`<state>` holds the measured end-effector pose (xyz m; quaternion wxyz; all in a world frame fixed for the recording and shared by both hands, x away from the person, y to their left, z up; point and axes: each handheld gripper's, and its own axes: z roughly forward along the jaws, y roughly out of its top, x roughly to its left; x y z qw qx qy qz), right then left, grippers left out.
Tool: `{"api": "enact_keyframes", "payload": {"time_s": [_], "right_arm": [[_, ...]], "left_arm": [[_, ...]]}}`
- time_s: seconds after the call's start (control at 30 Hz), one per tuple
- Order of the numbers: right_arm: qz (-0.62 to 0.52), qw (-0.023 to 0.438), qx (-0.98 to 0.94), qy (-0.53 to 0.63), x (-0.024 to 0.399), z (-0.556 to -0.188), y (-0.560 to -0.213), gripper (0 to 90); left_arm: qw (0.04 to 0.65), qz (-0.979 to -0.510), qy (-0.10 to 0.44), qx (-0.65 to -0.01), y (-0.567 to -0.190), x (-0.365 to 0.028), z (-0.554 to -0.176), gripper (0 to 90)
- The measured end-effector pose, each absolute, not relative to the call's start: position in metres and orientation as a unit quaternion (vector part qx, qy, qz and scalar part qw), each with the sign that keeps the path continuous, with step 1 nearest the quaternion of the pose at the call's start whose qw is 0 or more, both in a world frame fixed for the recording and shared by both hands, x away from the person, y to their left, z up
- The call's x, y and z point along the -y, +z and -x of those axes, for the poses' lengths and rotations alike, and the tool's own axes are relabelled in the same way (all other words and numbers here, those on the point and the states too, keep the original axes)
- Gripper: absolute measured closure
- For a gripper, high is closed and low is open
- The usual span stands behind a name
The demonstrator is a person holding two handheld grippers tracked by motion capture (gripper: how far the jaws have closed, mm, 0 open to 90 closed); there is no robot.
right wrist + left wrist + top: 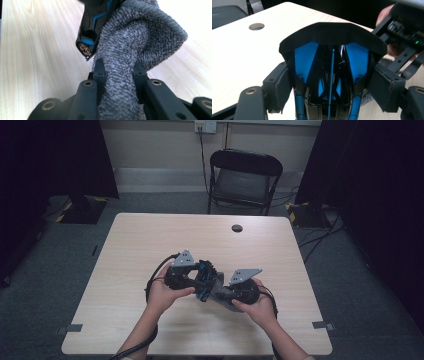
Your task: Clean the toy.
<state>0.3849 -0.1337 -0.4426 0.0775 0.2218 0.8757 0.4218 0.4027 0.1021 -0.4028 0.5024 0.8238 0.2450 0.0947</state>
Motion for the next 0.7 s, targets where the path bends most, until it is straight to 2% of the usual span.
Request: {"api": "enact_keyframes", "payload": {"time_s": [0.4,0.7], "right_arm": [[-0.232,0.067,-0.882,0.405,0.137,-0.386,-0.457,72.0],[-0.259,0.115,-0.850,0.444,0.157,-0.403,-0.413,72.0]], "left_arm": [[0.506,-0.823,0.091,-0.243,-0.403,-0.102,-0.401,25.4],[0.506,-0.825,0.088,-0.236,-0.402,-0.099,-0.400,25.4]]}}
